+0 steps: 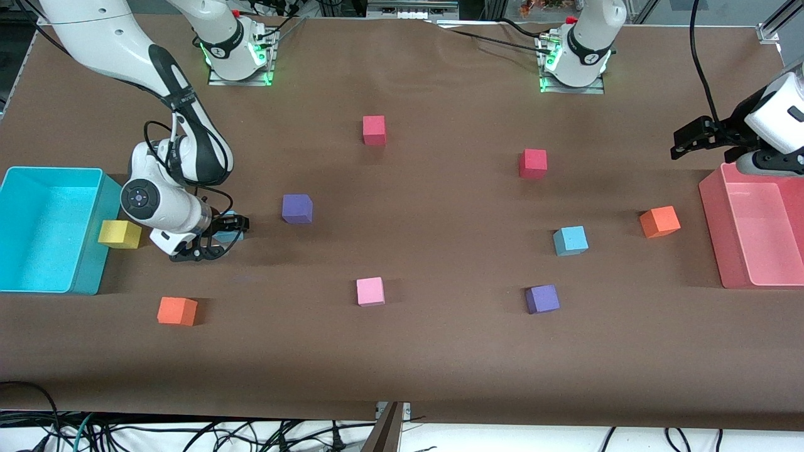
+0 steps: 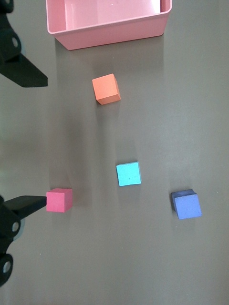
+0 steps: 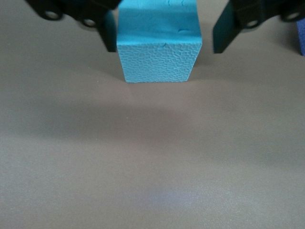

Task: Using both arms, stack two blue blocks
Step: 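Close the right gripper on the light blue cube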

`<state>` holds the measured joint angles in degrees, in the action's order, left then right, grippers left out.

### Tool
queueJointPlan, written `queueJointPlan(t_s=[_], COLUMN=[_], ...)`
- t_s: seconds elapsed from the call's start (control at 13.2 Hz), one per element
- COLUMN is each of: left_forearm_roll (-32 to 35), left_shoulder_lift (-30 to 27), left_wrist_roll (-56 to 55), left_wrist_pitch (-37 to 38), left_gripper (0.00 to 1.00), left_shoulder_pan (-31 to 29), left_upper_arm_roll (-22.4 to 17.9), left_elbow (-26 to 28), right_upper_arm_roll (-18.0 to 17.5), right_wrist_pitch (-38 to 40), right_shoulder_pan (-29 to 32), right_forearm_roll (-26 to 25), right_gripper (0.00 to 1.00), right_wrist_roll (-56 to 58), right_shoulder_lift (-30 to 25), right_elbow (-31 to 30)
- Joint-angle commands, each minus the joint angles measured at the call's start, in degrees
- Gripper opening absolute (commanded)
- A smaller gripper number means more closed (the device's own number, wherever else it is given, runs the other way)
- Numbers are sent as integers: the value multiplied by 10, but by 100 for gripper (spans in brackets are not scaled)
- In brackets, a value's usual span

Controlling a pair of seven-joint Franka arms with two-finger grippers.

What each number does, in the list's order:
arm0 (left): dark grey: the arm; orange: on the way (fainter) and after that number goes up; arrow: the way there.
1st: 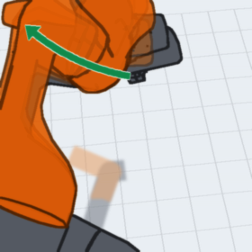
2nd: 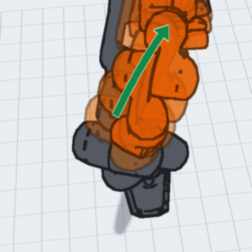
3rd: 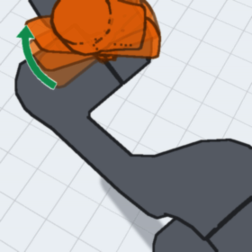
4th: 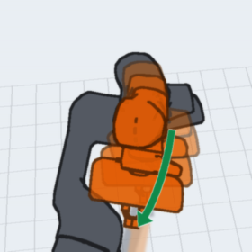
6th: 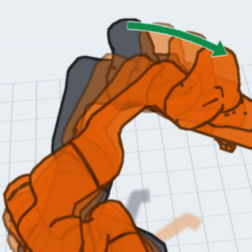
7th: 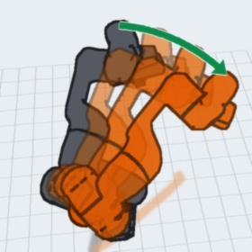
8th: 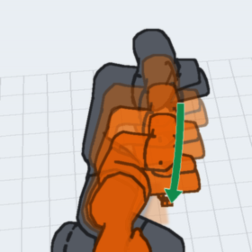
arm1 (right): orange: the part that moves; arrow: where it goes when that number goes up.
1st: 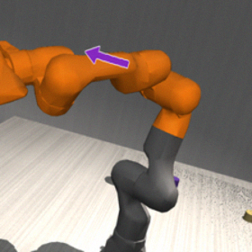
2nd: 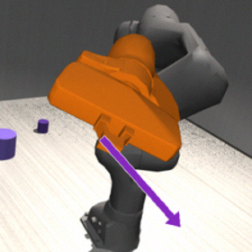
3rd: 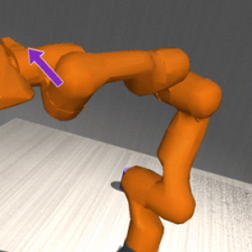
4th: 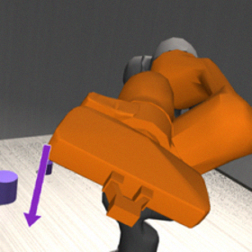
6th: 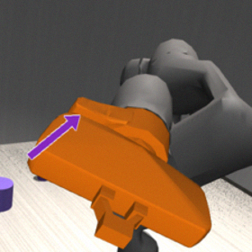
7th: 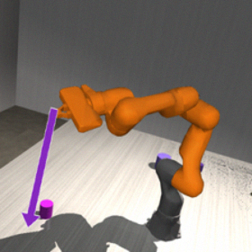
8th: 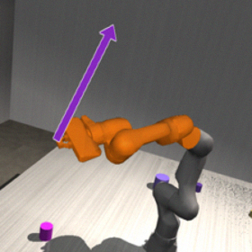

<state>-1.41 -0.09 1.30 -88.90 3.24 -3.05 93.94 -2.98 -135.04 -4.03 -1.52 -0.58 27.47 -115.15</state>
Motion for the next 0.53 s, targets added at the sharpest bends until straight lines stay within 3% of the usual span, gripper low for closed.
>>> queueJointPlan(t_s=[0.0, 0.23, 0.46], left_forearm_roll=[-12, -12, -12], left_shoulder_lift=[2, 2, 2], left_wrist_roll=[5, 5, 6], left_wrist_pitch=[-4, -5, -5], left_gripper=[100, 100, 100], left_shoulder_pan=[-5, -6, -6], left_upper_arm_roll=[0, 0, 0], left_elbow=[-1, -2, -2], right_upper_arm_roll=[2, 1, 1], right_wrist_pitch=[-1, 48, 190], right_shoulder_pan=[-4, -11, -40], right_forearm_roll=[-10, -10, -9], right_gripper=[0, 0, 0], right_wrist_roll=[-5, -7, -11], right_shoulder_lift=[-2, -10, -10], right_elbow=[0, 28, 137])
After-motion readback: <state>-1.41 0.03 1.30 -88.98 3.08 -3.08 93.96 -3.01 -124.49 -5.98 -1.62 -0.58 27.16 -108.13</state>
